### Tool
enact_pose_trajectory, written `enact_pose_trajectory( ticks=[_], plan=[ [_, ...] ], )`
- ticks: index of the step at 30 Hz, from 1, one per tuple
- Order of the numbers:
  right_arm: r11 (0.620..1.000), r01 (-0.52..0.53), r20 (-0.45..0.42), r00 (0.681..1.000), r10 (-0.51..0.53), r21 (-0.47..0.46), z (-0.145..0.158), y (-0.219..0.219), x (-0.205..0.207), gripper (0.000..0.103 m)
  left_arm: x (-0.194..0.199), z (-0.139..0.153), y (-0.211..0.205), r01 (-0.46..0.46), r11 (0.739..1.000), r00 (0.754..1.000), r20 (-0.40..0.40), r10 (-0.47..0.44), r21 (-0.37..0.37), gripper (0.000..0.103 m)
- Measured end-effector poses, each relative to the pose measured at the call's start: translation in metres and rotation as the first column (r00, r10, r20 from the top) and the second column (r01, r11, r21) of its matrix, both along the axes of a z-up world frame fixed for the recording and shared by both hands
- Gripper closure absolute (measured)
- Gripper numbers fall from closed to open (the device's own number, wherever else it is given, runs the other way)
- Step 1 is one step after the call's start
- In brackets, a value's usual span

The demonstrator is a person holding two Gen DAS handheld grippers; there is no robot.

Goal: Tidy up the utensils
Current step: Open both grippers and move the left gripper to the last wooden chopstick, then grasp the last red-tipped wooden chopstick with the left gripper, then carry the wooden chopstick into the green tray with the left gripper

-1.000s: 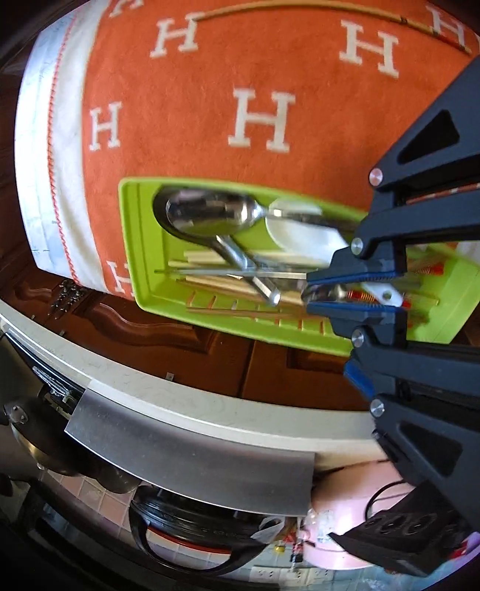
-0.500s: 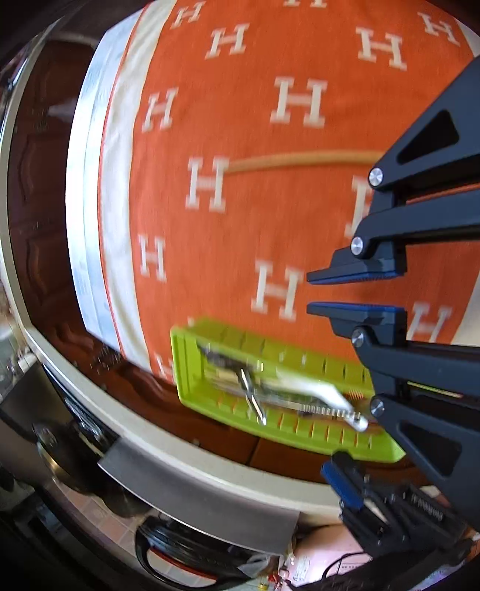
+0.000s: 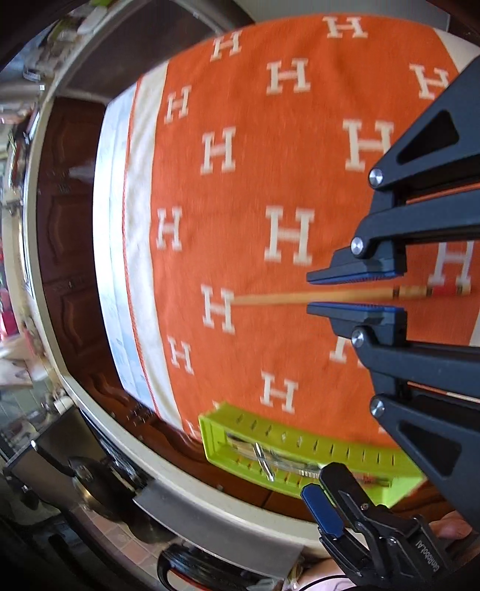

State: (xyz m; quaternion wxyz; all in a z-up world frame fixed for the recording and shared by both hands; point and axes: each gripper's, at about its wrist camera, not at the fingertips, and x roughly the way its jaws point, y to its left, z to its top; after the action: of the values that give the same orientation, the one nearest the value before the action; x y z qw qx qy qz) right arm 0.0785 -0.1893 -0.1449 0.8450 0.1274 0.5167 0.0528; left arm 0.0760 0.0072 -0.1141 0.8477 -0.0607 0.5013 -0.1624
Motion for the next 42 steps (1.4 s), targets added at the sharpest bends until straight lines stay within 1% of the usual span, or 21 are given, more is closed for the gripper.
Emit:
enact_pose_trajectory(
  ticks=[3, 7, 11, 13, 17, 18, 22, 23, 24, 25, 26, 27, 30, 32, 36, 42],
  plan=[
    [0.998, 0.057, 0.013, 0.998, -0.056, -0.033, -0.003, -0.02, -0.009, 0.093, 0.003, -0.017, -0.025, 0.011, 1.0, 0.999, -0.037, -0.011, 0.003, 0.044],
    [0.992, 0.126, -0.004, 0.992, -0.126, -0.023, -0.014, -0.044, -0.02, 0.093, 0.005, -0.043, -0.054, 0.02, 1.0, 0.995, -0.098, -0.019, 0.012, 0.044],
    [0.986, 0.167, -0.031, 0.985, -0.168, -0.027, -0.028, -0.06, -0.034, 0.093, 0.001, -0.063, -0.078, 0.025, 0.998, 0.99, -0.137, -0.016, 0.064, 0.044],
    [0.984, 0.176, -0.044, 0.983, -0.177, -0.016, -0.035, -0.065, -0.041, 0.093, -0.002, -0.072, -0.089, 0.039, 0.996, 0.987, -0.157, -0.026, 0.078, 0.044],
    [0.983, 0.186, -0.074, 0.98, -0.184, 0.01, -0.046, -0.072, -0.053, 0.093, -0.008, -0.083, -0.107, 0.055, 0.987, 0.987, -0.155, -0.031, 0.152, 0.044],
    [0.983, 0.185, -0.08, 0.98, -0.183, 0.013, -0.048, -0.073, -0.055, 0.093, -0.011, -0.084, -0.112, 0.052, 0.981, 0.991, -0.13, -0.028, 0.185, 0.044],
    [0.984, 0.177, -0.097, 0.98, -0.174, 0.021, -0.054, -0.074, -0.063, 0.093, -0.02, -0.088, -0.126, 0.054, 0.964, 0.996, -0.087, -0.032, 0.262, 0.045],
    [0.985, 0.174, -0.098, 0.98, -0.171, 0.021, -0.055, -0.074, -0.065, 0.093, -0.021, -0.087, -0.128, 0.055, 0.962, 0.996, -0.078, -0.035, 0.267, 0.046],
    [0.985, 0.171, -0.099, 0.981, -0.169, 0.021, -0.056, -0.075, -0.066, 0.093, -0.022, -0.087, -0.129, 0.055, 0.963, 0.997, -0.072, -0.038, 0.262, 0.056],
    [0.985, 0.169, -0.101, 0.981, -0.166, 0.022, -0.057, -0.075, -0.067, 0.093, -0.023, -0.085, -0.129, 0.054, 0.964, 0.997, -0.063, -0.038, 0.261, 0.074],
    [0.986, 0.165, -0.104, 0.981, -0.162, 0.026, -0.058, -0.075, -0.068, 0.093, -0.022, -0.084, -0.129, 0.053, 0.965, 0.997, -0.059, -0.04, 0.256, 0.083],
    [0.986, 0.163, -0.107, 0.982, -0.159, 0.029, -0.059, -0.075, -0.068, 0.093, -0.023, -0.084, -0.127, 0.054, 0.967, 0.997, -0.061, -0.041, 0.248, 0.094],
    [0.987, 0.154, -0.113, 0.982, -0.149, 0.036, -0.061, -0.074, -0.069, 0.093, -0.022, -0.082, -0.12, 0.058, 0.973, 0.997, -0.068, -0.044, 0.222, 0.096],
    [0.988, 0.147, -0.111, 0.984, -0.141, 0.04, -0.061, -0.072, -0.07, 0.093, -0.023, -0.081, -0.117, 0.069, 0.973, 0.996, -0.07, -0.055, 0.222, 0.098],
    [0.991, 0.126, -0.101, 0.987, -0.122, 0.04, -0.058, -0.067, -0.07, 0.093, -0.021, -0.079, -0.108, 0.077, 0.972, 0.994, -0.088, -0.059, 0.221, 0.098],
    [0.994, 0.096, -0.084, 0.992, -0.092, 0.042, -0.05, -0.058, -0.067, 0.093, -0.023, -0.056, -0.078, 0.045, 0.974, 0.998, -0.043, -0.036, 0.221, 0.099]
  ],
)
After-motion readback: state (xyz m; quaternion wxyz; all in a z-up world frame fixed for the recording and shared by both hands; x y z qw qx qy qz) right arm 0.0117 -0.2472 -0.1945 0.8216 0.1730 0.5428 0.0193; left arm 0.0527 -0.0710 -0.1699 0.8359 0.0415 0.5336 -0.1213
